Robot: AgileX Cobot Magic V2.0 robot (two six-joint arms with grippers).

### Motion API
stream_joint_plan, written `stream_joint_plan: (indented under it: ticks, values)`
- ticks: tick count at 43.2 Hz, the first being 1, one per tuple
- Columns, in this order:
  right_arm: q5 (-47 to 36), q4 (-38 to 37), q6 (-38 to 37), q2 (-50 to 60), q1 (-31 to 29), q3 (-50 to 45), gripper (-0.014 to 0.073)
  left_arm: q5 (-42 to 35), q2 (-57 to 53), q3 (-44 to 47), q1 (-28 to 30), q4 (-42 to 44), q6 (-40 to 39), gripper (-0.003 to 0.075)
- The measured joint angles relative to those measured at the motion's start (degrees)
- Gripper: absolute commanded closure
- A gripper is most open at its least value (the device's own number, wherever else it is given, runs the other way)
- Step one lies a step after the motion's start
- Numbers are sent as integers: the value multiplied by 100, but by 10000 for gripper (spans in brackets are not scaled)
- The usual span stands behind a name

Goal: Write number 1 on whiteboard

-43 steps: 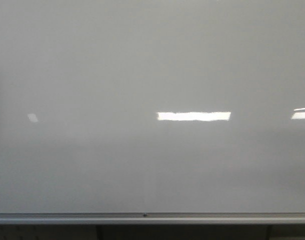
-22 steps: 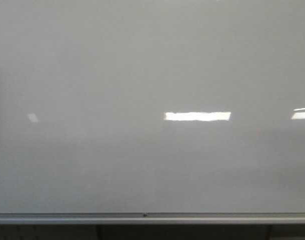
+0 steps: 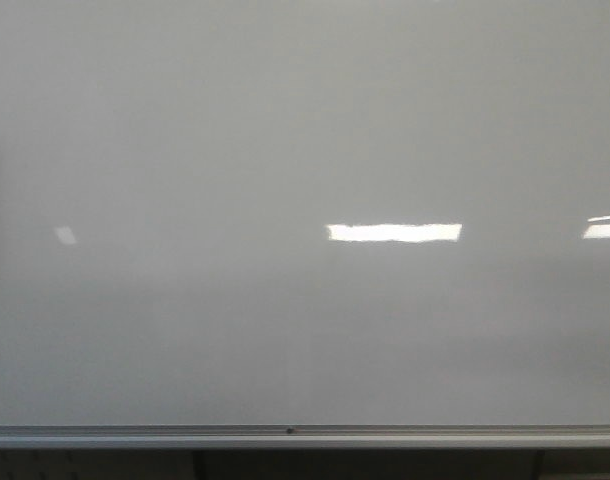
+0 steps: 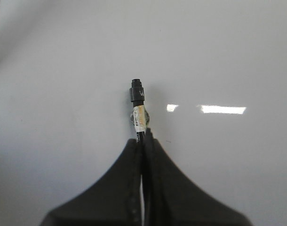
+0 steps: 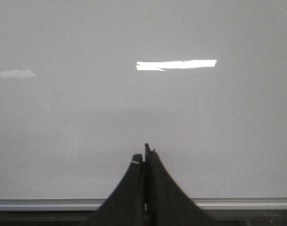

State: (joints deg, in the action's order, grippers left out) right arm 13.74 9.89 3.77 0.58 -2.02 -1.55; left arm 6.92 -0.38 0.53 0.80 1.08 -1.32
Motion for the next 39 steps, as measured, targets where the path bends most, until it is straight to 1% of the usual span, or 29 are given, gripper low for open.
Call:
stream_joint_plan:
  ticks: [8, 11, 14, 17, 21, 24, 30, 34, 39]
  values:
    - [-252, 112, 0, 0, 0, 0, 653, -247, 0, 0, 0, 0, 0, 741]
    - [-369, 231, 0, 0, 0, 42, 653, -540, 0, 0, 0, 0, 0, 741]
    - [-381, 334, 0, 0, 0, 194, 653, -825, 0, -17, 0, 0, 0, 741]
    - [-323, 374, 0, 0, 0, 539, 653, -888, 0, -129, 0, 0, 0, 741]
    - [-115, 386, 0, 0, 0, 1093, 653, -692, 12, -539, 0, 0, 0, 741]
    - [86, 386, 0, -41, 0, 1532, 653, -370, 166, -971, 0, 18, 0, 741]
    - [532, 386, 0, -660, 0, 2395, 653, 423, 993, -1804, 0, 230, 0, 741]
    - [702, 398, 0, -1168, 0, 2730, 653, 677, 1572, -2075, 0, 279, 0, 741]
    - [810, 398, 0, -1654, 0, 2901, 644, 753, 2102, -2195, 0, 302, 0, 738]
